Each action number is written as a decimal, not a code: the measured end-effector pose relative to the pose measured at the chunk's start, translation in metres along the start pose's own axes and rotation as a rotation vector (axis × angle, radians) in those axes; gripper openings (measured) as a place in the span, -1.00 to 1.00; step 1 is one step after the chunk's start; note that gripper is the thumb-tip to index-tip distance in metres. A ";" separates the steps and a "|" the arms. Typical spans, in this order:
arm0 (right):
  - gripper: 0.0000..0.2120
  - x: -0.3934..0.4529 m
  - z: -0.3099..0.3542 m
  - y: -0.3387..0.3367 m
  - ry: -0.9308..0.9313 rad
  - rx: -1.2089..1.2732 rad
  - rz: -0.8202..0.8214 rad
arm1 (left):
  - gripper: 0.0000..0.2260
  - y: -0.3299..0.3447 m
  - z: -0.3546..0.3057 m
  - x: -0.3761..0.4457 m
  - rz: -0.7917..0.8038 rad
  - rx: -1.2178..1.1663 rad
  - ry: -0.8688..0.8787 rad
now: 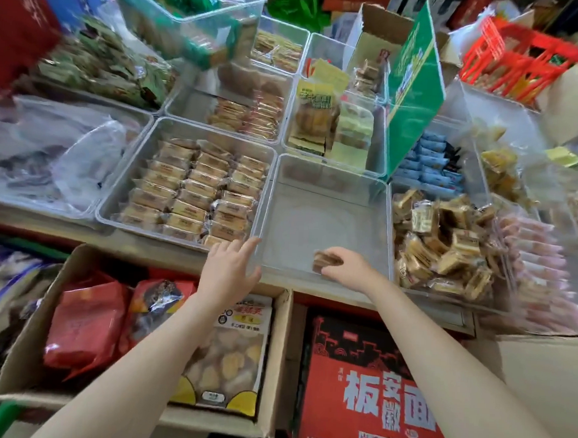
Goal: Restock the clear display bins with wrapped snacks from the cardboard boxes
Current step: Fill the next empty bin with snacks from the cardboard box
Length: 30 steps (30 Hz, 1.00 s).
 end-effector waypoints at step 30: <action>-0.49 -0.018 0.013 0.052 -0.030 -0.374 -0.016 | -0.55 0.020 0.004 -0.012 0.068 0.055 0.038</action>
Point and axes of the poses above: each hand's wrist, its own x-axis towards the middle knuckle, its own y-axis out of the palm, z = x × y, the point moved 3 cm from there along x, towards the middle knuckle, and after that the axes turned 9 degrees about -x, right-handed, at the moved point
